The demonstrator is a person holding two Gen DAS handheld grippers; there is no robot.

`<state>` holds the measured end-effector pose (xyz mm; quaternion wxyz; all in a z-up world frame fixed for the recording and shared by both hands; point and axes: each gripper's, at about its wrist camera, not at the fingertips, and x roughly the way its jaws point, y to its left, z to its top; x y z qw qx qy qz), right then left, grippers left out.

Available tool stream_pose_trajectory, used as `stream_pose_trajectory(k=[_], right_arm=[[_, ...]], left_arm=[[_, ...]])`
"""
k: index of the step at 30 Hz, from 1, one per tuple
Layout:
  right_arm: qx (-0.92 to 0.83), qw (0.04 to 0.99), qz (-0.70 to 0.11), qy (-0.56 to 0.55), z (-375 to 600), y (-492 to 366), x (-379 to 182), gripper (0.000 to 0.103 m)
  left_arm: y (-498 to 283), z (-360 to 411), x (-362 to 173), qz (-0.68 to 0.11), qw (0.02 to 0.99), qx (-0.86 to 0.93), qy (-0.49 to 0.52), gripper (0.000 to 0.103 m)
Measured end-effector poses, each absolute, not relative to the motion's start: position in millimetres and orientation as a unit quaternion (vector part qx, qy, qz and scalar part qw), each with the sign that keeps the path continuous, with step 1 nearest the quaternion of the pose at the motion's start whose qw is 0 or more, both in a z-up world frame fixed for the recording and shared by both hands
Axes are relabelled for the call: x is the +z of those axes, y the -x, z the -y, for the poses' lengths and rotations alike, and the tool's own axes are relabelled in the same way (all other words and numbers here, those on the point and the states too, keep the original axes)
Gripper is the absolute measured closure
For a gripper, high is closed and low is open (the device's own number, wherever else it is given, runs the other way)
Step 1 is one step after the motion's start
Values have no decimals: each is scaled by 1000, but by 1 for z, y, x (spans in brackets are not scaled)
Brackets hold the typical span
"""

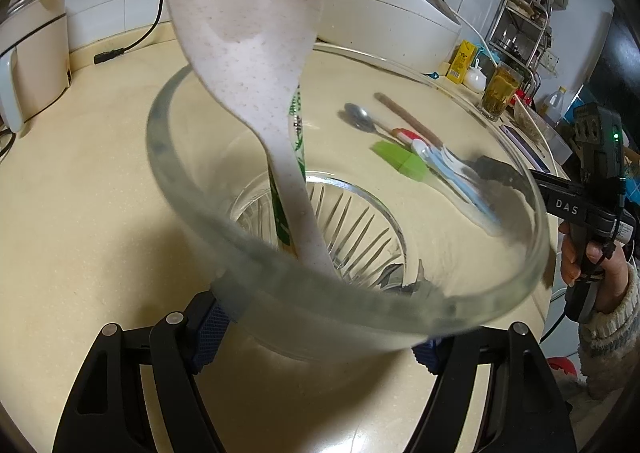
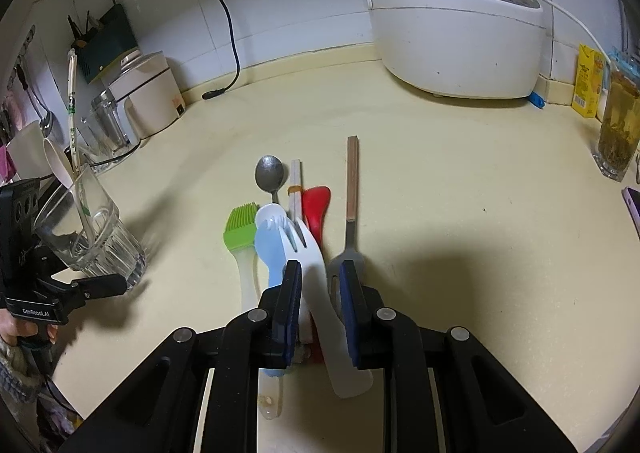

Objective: Organize utensils
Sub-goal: 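Close the right tool on the green silicone brush handle and lift it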

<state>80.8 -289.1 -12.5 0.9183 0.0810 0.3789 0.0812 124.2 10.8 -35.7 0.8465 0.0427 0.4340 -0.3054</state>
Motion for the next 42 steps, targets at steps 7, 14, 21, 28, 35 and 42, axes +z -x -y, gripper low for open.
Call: stream_pose_trajectory(k=[7, 14, 21, 28, 35, 42], right_arm=[[149, 914, -374, -56, 253, -78, -7, 82], [170, 904, -391, -19, 228, -81, -15, 82], [155, 902, -402, 2, 225, -93, -19, 82], [146, 900, -410, 22, 224, -111, -22, 82], [157, 889, -429, 37, 219, -133, -25, 81], [159, 886, -432, 60, 210, -144, -28, 78]], left_arm=[[-124, -11, -36, -434, 847, -305, -43, 24], [-124, -11, -36, -434, 847, -305, -43, 24], [-124, -11, -36, -434, 847, -305, -43, 24], [-124, -12, -36, -434, 847, -305, -44, 24], [-124, -12, -36, -434, 847, -305, -44, 24], [-124, -12, -35, -434, 847, -304, -46, 24]])
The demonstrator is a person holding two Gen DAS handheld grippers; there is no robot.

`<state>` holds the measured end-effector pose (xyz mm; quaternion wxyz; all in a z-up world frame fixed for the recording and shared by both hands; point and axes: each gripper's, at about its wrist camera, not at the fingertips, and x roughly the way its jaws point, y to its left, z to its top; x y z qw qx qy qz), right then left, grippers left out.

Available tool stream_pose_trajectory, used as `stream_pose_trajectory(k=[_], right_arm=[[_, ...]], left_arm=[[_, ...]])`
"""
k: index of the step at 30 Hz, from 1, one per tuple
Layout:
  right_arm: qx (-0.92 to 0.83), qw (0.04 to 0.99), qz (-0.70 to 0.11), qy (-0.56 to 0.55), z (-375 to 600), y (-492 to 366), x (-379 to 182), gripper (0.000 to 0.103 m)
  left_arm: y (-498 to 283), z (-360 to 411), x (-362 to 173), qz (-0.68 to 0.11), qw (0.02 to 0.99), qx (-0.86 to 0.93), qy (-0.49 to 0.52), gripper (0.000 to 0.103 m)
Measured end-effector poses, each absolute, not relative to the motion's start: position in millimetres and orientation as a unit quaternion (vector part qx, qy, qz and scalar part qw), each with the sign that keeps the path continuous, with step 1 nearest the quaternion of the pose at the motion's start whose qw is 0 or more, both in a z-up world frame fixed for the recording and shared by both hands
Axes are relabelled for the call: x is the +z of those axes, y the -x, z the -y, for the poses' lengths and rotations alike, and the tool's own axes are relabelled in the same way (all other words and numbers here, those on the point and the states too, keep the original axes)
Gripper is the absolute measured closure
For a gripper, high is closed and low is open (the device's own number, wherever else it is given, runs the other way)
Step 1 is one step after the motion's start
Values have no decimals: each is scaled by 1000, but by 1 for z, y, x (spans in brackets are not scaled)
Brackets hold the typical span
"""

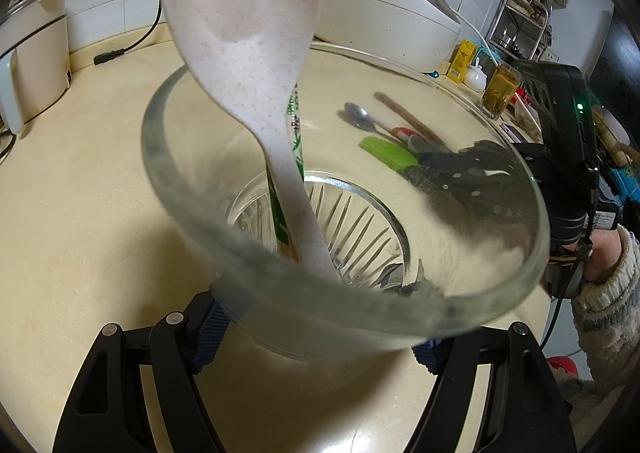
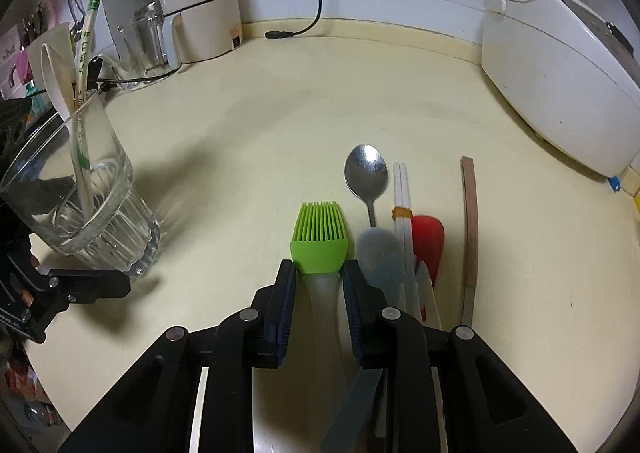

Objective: Organize utensils
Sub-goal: 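Close the right tool on the green silicone brush handle and lift it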

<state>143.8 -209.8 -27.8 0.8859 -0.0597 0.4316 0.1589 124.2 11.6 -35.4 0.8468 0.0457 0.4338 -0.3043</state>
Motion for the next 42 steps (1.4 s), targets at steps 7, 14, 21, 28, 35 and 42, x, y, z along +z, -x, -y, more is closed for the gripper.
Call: stream_pose_trajectory(k=[7, 14, 21, 28, 35, 42], right_arm=[[159, 884, -431, 85, 194, -160, -28, 75], [161, 884, -431, 78, 190, -165, -28, 72], [185, 880, -429, 85, 183, -143, -28, 71], [198, 880, -422, 85, 177, -115, -28, 71], [143, 892, -428, -19, 205, -132, -14, 71], [138, 884, -443, -64, 212, -167, -7, 71]], left_arm=[[-124, -10, -35, -434, 847, -303, -48, 24], [-124, -11, -35, -434, 847, -303, -48, 24], [-124, -10, -35, -434, 847, -304, -47, 24], [-124, -10, -35, -434, 847, -305, -46, 24], [-124, -10, -35, -434, 847, -304, -47, 24], [-124, -10, -36, -434, 847, -304, -47, 24]])
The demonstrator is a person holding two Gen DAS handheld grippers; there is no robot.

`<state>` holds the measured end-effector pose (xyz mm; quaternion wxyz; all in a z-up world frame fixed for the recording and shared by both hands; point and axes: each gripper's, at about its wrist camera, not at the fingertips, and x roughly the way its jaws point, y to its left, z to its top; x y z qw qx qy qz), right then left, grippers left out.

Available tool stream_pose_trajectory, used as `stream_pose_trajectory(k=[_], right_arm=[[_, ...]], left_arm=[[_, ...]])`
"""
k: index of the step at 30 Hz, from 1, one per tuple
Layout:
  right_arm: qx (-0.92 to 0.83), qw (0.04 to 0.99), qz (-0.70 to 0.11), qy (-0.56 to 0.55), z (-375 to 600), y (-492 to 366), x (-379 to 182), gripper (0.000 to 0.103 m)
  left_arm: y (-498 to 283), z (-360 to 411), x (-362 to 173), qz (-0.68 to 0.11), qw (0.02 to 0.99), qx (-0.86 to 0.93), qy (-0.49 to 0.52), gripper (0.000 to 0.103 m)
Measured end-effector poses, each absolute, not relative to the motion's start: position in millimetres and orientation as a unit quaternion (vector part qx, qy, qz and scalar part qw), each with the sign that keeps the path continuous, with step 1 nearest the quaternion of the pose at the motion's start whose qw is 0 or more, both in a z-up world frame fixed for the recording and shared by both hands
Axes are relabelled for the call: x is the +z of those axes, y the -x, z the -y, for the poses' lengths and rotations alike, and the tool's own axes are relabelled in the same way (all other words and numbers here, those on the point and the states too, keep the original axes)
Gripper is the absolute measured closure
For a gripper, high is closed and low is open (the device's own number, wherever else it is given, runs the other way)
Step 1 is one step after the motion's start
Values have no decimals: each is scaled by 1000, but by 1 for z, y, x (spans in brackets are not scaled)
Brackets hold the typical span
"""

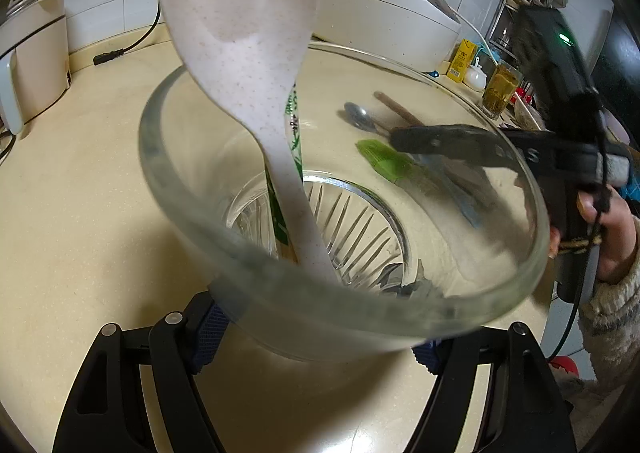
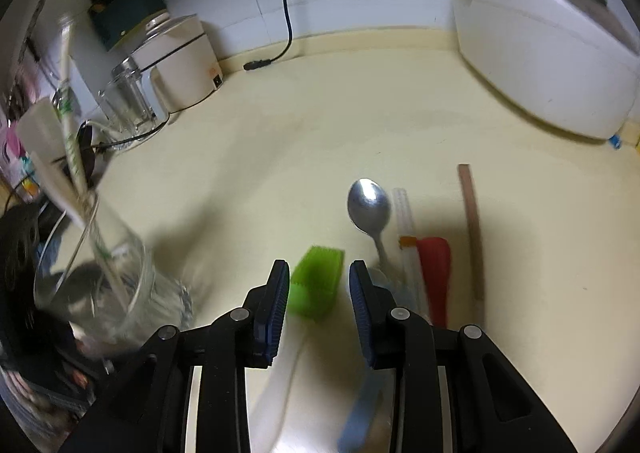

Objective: Organize utensils
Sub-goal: 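Close the right tool on the green silicone brush handle and lift it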

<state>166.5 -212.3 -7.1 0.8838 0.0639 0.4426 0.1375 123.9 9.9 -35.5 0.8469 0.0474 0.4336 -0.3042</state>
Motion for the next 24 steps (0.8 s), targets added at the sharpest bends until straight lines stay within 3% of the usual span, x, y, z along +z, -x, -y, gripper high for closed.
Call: stream_pose_trajectory(k=[10, 24], right_arm=[[139, 867, -478, -20, 185, -192, -25, 71], [240, 865, -440, 33, 177, -155, -29, 71]], left_arm=[[-125, -10, -36, -435, 845, -308, -45, 24], [-125, -11, -36, -435, 845, -308, -45, 24]])
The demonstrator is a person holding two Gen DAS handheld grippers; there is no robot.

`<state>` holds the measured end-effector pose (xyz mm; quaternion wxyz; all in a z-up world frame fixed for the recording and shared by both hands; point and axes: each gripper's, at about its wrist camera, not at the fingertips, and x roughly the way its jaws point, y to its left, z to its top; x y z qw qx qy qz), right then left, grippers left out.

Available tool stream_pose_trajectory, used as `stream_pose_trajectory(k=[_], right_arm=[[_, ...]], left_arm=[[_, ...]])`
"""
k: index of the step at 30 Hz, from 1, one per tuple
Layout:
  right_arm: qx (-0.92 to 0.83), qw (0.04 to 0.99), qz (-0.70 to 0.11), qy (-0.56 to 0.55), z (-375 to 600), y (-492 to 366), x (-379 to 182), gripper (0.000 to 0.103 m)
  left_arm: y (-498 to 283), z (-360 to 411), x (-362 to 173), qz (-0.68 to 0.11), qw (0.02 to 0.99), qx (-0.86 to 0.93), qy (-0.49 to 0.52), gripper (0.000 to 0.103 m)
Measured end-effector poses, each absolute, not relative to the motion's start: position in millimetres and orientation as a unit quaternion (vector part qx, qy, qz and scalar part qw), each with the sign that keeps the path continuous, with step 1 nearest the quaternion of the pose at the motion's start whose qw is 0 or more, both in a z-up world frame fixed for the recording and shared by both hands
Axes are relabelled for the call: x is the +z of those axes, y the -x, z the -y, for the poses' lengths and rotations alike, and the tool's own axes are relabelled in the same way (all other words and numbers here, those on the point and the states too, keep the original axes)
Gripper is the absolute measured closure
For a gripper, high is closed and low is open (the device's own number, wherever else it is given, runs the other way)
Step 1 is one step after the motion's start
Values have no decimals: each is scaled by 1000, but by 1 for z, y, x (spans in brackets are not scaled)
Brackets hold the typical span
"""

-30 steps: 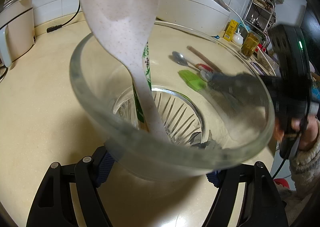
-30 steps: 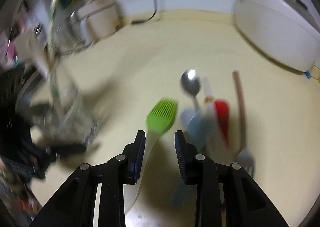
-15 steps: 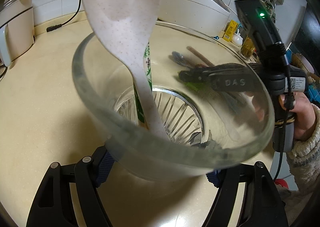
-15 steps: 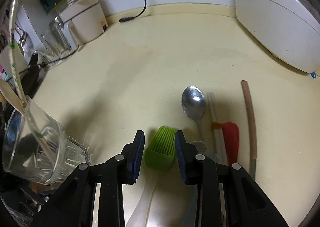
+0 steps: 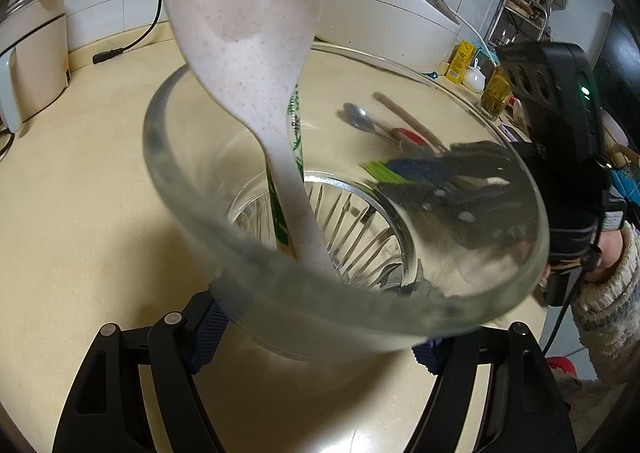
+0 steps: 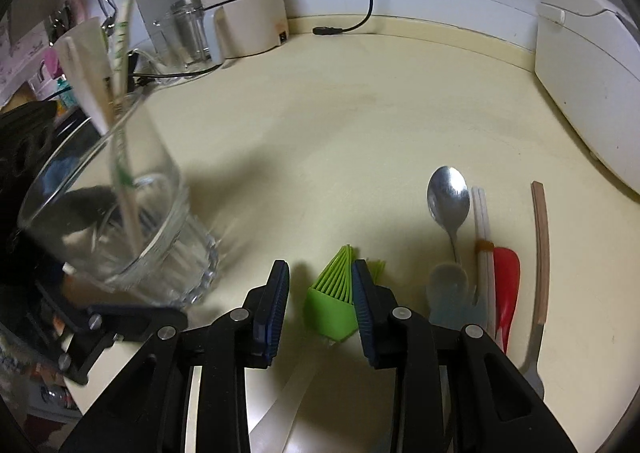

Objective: Organize utensils
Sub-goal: 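Close the right tool on the green silicone brush handle and lift it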

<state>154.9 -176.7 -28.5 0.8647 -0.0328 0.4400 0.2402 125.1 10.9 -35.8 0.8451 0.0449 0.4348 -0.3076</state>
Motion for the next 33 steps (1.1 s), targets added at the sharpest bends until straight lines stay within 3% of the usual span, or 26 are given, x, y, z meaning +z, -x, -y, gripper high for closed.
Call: stream_pose_trajectory(k=[16, 33], right_arm=[[198, 882, -427, 25, 182, -100, -22, 71], [155, 861, -484, 12, 166, -135, -26, 70]], left_arm=[[-124, -8, -36, -434, 846, -304, -52, 24], [-124, -6, -36, -435, 846, -304, -52, 24]])
